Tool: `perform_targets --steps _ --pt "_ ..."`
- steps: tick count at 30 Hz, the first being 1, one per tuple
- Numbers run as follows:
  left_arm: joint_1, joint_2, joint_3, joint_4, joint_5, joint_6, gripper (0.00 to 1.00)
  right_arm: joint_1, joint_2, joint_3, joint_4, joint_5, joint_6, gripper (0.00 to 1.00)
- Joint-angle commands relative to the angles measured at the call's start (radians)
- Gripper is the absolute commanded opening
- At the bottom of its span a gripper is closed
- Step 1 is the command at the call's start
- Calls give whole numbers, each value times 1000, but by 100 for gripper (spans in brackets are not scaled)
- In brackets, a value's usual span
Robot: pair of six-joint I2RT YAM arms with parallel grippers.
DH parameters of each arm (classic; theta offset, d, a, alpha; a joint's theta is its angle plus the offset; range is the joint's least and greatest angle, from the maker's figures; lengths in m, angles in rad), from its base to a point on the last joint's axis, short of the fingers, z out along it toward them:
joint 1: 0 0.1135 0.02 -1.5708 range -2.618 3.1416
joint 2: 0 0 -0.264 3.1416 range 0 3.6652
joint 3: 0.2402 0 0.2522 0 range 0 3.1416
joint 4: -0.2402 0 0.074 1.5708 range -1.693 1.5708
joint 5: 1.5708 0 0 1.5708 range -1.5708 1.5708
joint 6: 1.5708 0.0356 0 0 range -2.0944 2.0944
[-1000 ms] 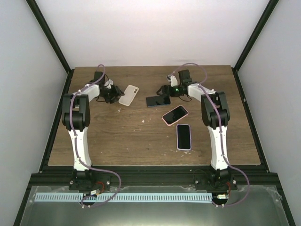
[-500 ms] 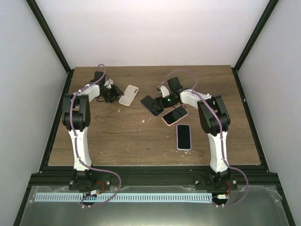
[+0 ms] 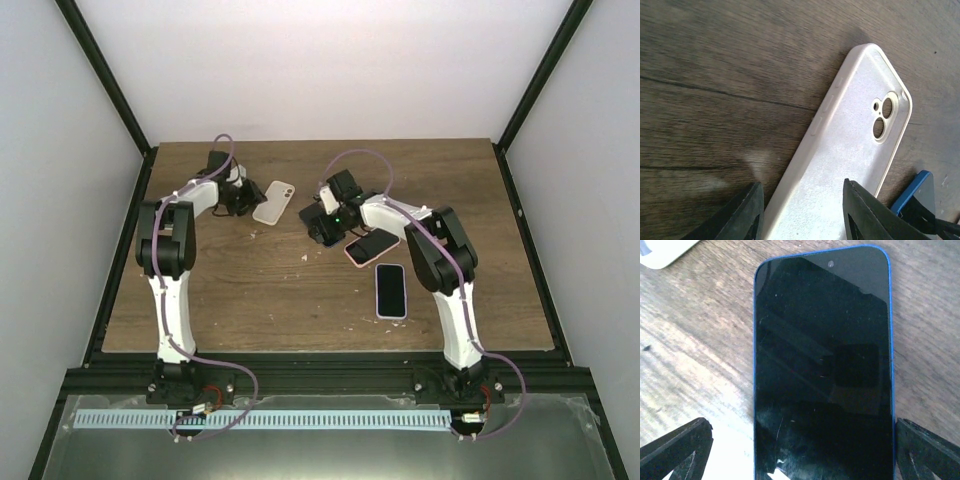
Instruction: Put the phone into the phone case
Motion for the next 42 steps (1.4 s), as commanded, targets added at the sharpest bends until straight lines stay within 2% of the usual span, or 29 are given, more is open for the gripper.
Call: perform_targets --steps 1,14,16,21,26,29,33,37,42 --pt "-28 9 -28 9 -64 34 45 40 61 66 -55 174 7 100" --pt "-67 -41 -116 17 -188 65 36 68 100 62 -34 268 -19 99" --pt "-76 -44 -119 11 -203 65 33 67 104 62 -33 274 -23 96" --pt "-87 -77 -142 -20 -240 58 17 67 76 24 -24 258 -3 85" --pt "-94 -131 -227 -19 -186 -13 7 68 36 -54 -8 251 42 75" --pt "-125 -180 -281 -21 -196 -26 6 71 -4 -116 9 228 74 71" --pt "-171 -225 -320 -113 -237 -26 4 79 -74 -201 28 218 115 66" --pt "-182 -306 -440 -116 -205 -55 3 85 -123 -274 31 218 164 63" --pt "-222 -421 -599 -94 -173 -88 5 103 -188 -384 78 133 238 62"
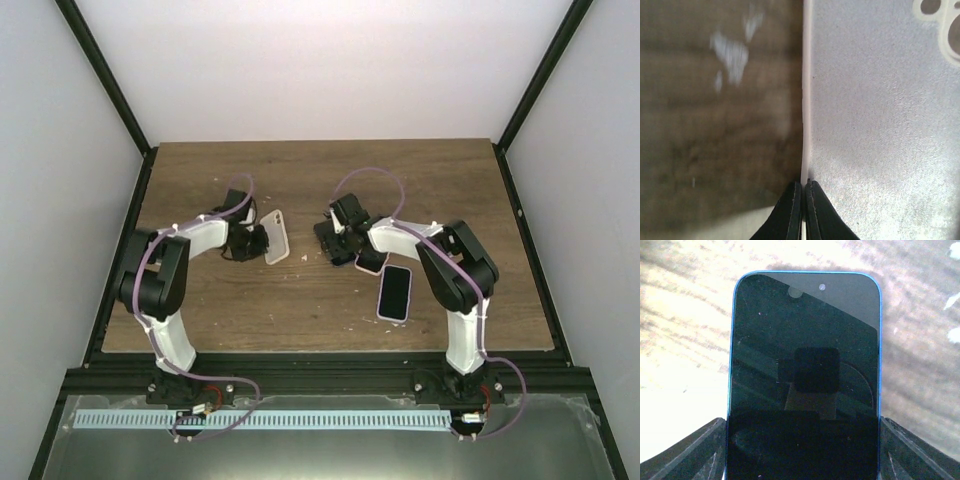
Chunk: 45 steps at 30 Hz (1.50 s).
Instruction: Put the phone into the phone case
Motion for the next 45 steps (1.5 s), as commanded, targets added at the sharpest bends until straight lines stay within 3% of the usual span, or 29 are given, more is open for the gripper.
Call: perform_targets --steps 1,12,16,23,26,28,31,41,45 --pt "-44 -77 -125 -73 41 -44 5 27 -28 -123 -43 -118 109 62" --pt "-223 -150 -298 31 101 -182 8 29 -150 -291 -27 -60 256 58" --pt "-251 -181 -326 73 157 -233 15 31 -209 -318 -43 -52 287 57" --pt "-221 -254 -343 127 226 -271 55 61 -288 -303 -85 -39 327 53" --pt "-157 -299 -363 174 252 -273 70 83 -317 -282 -93 -48 349 52" --pt "-94 -325 -364 172 261 -259 86 110 -325 -262 -101 -48 364 52" --pt "-17 -346 -336 119 256 -213 95 142 -327 -231 -102 -60 394 52" --pt "171 -467 -312 -37 170 -139 100 273 -247 -71 -81 -25 477 50" --pt "210 -512 -341 -35 117 -114 95 306 -192 -8 -67 -2 495 50"
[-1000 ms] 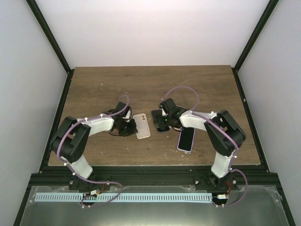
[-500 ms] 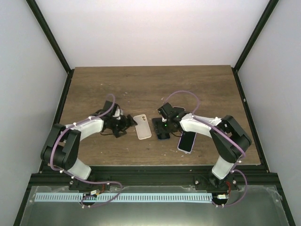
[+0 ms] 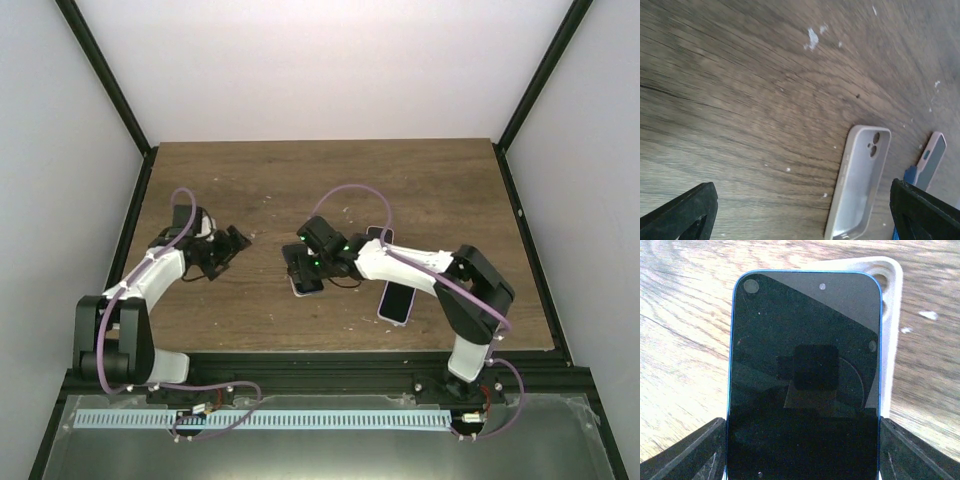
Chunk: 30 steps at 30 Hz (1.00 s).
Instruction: Put the phone into the phone case
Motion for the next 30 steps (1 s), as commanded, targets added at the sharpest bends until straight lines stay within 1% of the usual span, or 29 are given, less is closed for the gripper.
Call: perform_targets --steps 1,5,12,18,28,30 --pt "27 -45 -8 -59 -82 69 95 36 58 92 38 39 47 50" --pt "27 -62 11 -89 -36 124 96 38 101 118 62 63 75 50" --pt "27 -84 -15 -48 55 151 95 38 187 149 94 75 83 50" --pt "27 -65 -35 -16 105 159 90 38 233 150 93 109 74 50" --pt "24 -33 -63 46 169 143 85 38 229 150 95 150 71 50" --pt "21 -28 -69 58 178 138 84 38 235 150 89 147 78 51"
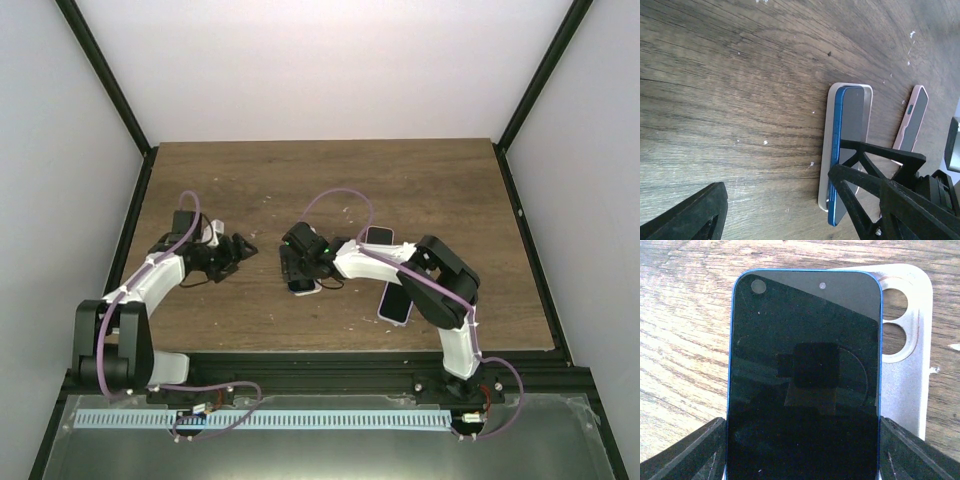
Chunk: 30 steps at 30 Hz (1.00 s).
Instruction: Put the phone into the phone case
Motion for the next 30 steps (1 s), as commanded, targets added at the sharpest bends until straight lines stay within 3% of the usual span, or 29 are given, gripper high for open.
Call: perform_targets --steps 1,5,14,18,23,27,30 --pt "-7 20 -18 53 46 -2 83 4 15 33 6 34 19 53" --pt "-17 48 -22 75 67 -10 81 4 12 23 1 28 33 60" --pt "-47 105 -10 105 74 -25 76 3 -47 15 -40 49 32 90" --pt "-75 140 2 122 73 -33 72 -8 -70 7 -51 52 15 94" --pt "-115 184 14 155 67 -57 68 -48 -105 -60 -10 11 -22 89" --pt "-150 219 18 223 94 -89 64 -94 -142 -130 56 -54 -50 68" --pt "-171 252 24 260 92 -111 61 -122 -153 -160 91 -90 -61 60"
